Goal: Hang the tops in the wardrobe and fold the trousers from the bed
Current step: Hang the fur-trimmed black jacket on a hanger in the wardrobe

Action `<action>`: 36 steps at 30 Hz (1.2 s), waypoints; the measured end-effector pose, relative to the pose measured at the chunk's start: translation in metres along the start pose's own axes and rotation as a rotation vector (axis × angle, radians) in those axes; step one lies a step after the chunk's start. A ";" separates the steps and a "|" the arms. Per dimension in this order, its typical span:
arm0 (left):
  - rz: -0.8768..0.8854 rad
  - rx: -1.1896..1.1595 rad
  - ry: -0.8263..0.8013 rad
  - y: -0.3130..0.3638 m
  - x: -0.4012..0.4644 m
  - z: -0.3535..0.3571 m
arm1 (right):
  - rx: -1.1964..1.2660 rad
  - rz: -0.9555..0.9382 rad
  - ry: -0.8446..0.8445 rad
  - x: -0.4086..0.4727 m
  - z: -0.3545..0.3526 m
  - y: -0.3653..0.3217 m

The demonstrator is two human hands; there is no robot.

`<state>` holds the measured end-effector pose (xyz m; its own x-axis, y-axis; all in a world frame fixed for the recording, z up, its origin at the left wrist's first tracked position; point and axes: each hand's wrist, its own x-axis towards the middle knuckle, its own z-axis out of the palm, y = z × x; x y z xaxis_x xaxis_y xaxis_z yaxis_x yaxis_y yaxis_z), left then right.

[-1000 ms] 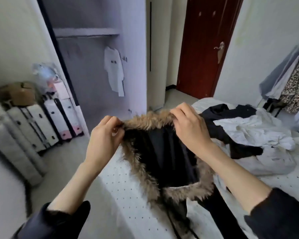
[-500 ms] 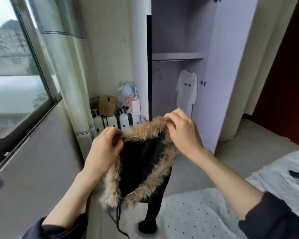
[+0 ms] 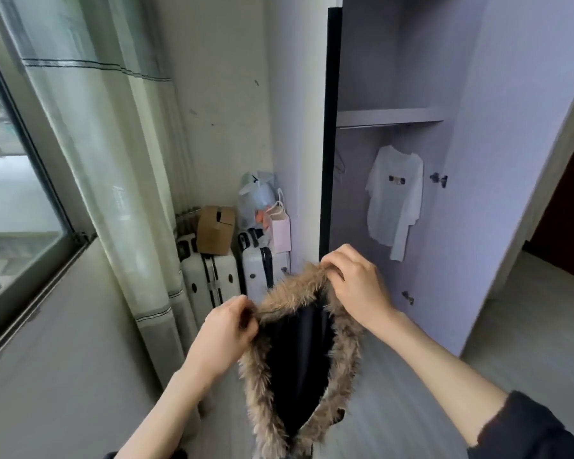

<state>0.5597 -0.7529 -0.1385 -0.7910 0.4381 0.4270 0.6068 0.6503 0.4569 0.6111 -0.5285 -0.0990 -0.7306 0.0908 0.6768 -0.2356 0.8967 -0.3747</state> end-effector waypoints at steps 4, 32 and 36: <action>0.015 -0.052 -0.125 -0.046 0.080 0.048 | -0.028 0.103 0.024 0.041 0.056 0.051; 0.081 -0.245 -0.018 0.123 0.498 0.350 | -0.231 0.365 -0.027 0.223 0.032 0.471; 0.058 -0.281 0.026 0.138 0.551 0.378 | -0.234 0.318 -0.080 0.260 0.032 0.530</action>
<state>0.1782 -0.1867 -0.1347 -0.7543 0.4508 0.4773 0.6517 0.4257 0.6277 0.2757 -0.0439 -0.1417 -0.7935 0.3539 0.4951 0.1558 0.9046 -0.3968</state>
